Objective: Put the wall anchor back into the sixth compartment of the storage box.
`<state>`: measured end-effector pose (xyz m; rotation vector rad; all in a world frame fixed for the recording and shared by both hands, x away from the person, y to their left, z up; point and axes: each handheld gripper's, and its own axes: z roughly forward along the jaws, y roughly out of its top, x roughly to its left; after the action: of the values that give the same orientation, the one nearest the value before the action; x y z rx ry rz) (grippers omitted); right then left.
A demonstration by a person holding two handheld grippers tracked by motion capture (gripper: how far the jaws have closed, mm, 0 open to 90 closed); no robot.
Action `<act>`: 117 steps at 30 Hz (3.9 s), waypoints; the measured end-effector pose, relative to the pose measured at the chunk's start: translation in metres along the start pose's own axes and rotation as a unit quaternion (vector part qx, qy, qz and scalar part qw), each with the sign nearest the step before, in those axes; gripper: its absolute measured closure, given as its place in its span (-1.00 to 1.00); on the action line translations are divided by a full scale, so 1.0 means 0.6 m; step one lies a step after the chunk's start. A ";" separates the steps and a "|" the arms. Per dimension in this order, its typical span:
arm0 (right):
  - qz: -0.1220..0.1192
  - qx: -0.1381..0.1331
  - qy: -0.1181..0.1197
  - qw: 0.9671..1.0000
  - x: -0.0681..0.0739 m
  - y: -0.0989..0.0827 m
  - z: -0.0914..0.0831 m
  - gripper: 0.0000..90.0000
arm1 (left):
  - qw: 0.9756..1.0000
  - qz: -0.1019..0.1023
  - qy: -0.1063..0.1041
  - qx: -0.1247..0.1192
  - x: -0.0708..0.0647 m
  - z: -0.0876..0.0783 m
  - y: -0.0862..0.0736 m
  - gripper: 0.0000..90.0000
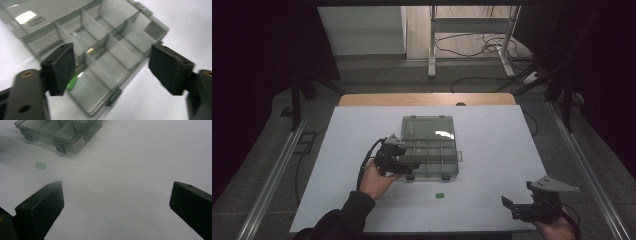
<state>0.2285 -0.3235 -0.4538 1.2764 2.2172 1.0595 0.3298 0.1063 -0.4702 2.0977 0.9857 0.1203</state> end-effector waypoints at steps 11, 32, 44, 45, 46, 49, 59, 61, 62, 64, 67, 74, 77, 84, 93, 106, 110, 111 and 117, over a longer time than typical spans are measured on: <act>0.001 0.000 0.000 1.000 0.000 0.000 0.000 -1.00 | 0.999 0.034 -0.031 0.020 -0.026 0.012 -0.005 -0.99; 0.000 0.002 0.000 1.000 0.000 0.000 0.001 -1.00 | 0.992 0.105 -0.048 0.058 -0.098 0.050 -0.004 -0.61; -0.003 0.003 0.001 1.000 0.000 0.000 0.002 -1.00 | 0.987 0.116 -0.061 0.094 -0.104 0.096 -0.018 0.22; -0.003 0.004 0.001 1.000 0.001 0.000 0.002 -1.00 | 0.987 0.116 -0.061 0.095 -0.105 0.099 -0.019 0.28; -0.004 0.004 0.001 1.000 0.001 0.000 0.002 -1.00 | 0.987 0.116 -0.062 0.097 -0.106 0.102 -0.020 0.32; -0.004 0.005 0.001 1.000 0.001 0.000 0.002 -1.00 | 0.986 0.117 -0.066 0.101 -0.111 0.112 -0.025 0.47; -0.004 0.005 0.002 1.000 0.001 0.000 0.002 -1.00 | 0.982 0.124 -0.080 0.114 -0.119 0.127 -0.034 0.80; -0.004 0.005 0.002 1.000 0.002 0.000 0.002 -1.00 | 0.981 0.131 -0.086 0.116 -0.121 0.126 -0.034 0.86; -0.004 0.005 0.002 1.000 0.002 0.000 0.002 -1.00 | 0.981 0.129 -0.083 0.116 -0.123 0.127 -0.034 0.86; -0.004 0.005 0.002 1.000 0.001 0.000 0.002 -1.00 | 0.981 0.132 -0.075 0.118 -0.125 0.127 -0.034 0.86; -0.004 0.005 0.002 1.000 0.001 0.000 0.002 -1.00 | 0.982 0.130 -0.074 0.114 -0.126 0.128 -0.035 0.86; -0.005 0.007 0.003 1.000 0.001 0.000 0.003 -1.00 | 0.983 0.126 -0.068 0.116 -0.128 0.129 -0.035 0.80; -0.006 0.007 0.003 1.000 0.002 0.000 0.003 -1.00 | 0.982 0.129 -0.062 0.120 -0.129 0.129 -0.034 0.77; -0.005 0.008 0.003 1.000 0.001 0.000 0.003 -0.99 | 0.978 0.144 -0.054 0.143 -0.133 0.130 -0.032 0.82; -0.004 0.007 0.003 1.000 0.001 0.000 0.003 -0.99 | 0.979 0.143 -0.052 0.137 -0.133 0.129 -0.034 0.88; -0.004 0.008 0.003 1.000 0.001 0.000 0.003 -0.99 | 0.985 0.117 -0.049 0.120 -0.125 0.114 -0.022 0.88; -0.005 0.008 0.003 1.000 0.001 0.000 0.003 -0.99 | 0.986 0.112 -0.043 0.111 -0.121 0.105 -0.017 0.88; -0.005 0.007 0.003 1.000 0.001 0.000 0.003 -0.99 | 0.987 0.111 -0.042 0.108 -0.120 0.103 -0.015 0.88; -0.005 0.008 0.003 1.000 0.001 0.000 0.003 -0.99 | 0.988 0.111 -0.037 0.101 -0.111 0.086 -0.007 0.88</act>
<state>0.2291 -0.3220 -0.4549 1.2684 2.2391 1.0453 0.3011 0.0302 -0.4927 2.3771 0.7447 0.0564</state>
